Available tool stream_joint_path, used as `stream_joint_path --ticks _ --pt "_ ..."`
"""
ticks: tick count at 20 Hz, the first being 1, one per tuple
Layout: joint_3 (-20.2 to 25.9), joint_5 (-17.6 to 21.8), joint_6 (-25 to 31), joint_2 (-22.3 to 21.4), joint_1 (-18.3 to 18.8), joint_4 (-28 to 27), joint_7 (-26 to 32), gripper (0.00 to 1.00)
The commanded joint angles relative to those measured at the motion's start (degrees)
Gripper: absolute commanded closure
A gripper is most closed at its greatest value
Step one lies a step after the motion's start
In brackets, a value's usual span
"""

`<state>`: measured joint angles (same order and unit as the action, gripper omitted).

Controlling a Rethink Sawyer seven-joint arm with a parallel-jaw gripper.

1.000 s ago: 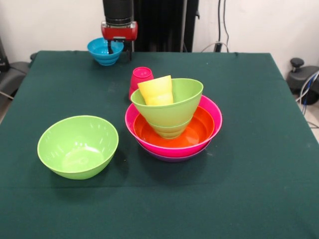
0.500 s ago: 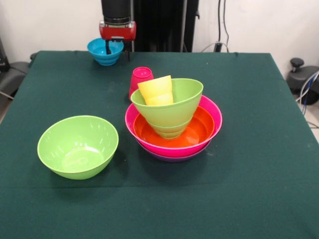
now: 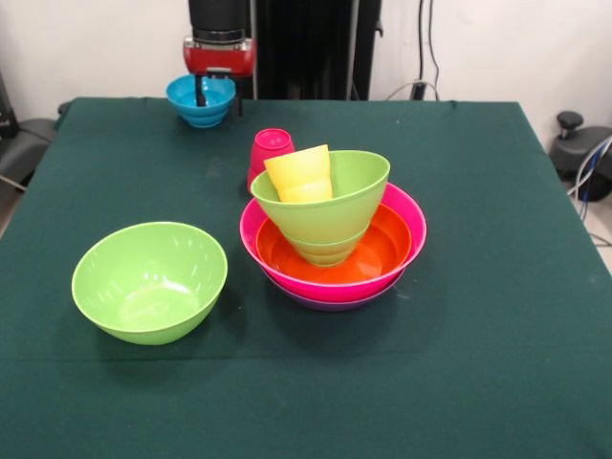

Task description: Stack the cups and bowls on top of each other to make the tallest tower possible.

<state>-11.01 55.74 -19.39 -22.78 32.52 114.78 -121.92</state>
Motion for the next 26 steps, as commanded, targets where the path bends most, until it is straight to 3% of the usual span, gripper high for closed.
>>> stream_joint_path --ticks 1,26 --pt "7.2 -2.5 6.1 -0.3 -1.5 -5.2 -4.2 0.00" --pt "8.7 -1.8 8.5 -3.3 -0.9 -3.5 -4.0 0.00"
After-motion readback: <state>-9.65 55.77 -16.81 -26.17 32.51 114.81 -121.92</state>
